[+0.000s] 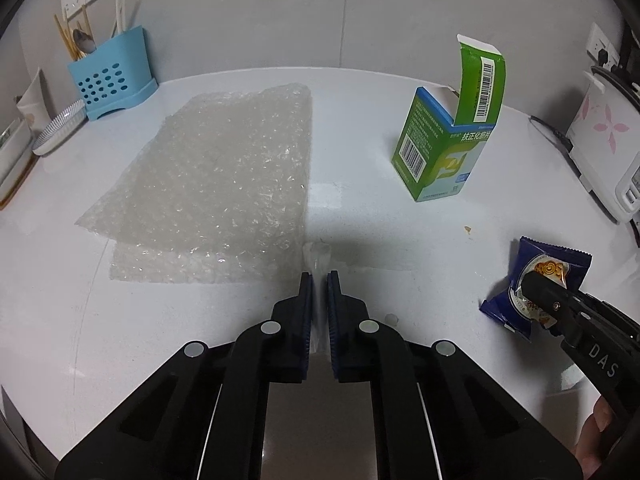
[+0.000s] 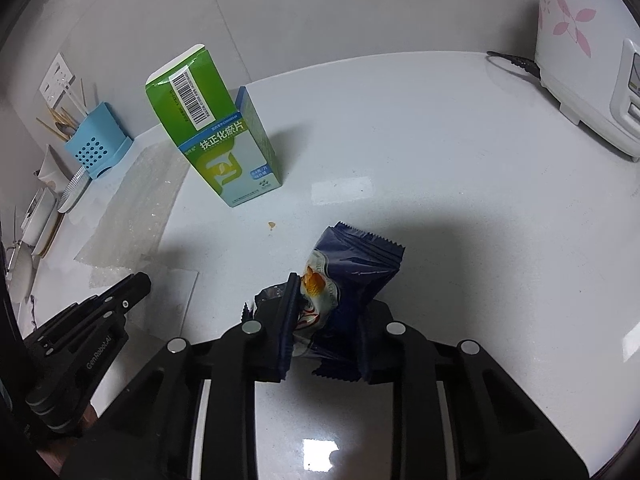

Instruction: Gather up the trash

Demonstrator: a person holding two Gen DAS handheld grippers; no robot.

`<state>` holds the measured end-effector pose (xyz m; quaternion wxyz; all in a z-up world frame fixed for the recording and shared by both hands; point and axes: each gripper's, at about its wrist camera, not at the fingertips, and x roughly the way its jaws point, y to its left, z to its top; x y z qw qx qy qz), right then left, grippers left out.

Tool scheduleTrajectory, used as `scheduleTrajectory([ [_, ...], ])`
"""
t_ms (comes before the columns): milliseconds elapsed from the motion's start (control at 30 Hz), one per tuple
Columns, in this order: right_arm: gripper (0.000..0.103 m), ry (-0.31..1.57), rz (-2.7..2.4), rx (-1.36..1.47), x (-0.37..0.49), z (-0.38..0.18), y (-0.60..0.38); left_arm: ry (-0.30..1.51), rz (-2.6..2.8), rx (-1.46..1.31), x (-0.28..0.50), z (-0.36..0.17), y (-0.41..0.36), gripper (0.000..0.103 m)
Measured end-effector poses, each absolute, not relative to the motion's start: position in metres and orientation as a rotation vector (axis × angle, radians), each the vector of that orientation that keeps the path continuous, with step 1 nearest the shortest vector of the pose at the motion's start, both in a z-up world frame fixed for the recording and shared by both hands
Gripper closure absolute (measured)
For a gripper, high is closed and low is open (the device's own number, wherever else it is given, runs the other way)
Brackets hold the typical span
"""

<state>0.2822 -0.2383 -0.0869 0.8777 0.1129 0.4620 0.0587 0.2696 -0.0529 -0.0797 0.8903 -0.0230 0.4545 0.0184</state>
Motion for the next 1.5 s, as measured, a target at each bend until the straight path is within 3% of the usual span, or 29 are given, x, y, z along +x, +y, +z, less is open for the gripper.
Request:
scheduleTrajectory([
  [700,0.081,0.939,0.124,0.241,0.246,-0.069,-0.24,0.892,0.003,-0.075,0.223,-0.049,-0.039,0.096],
  [1500,0.085,0.831,0.117,0.213,0.158,-0.013,-0.253,0.818,-0.035,-0.106,0.138,-0.008,-0.045,0.097],
])
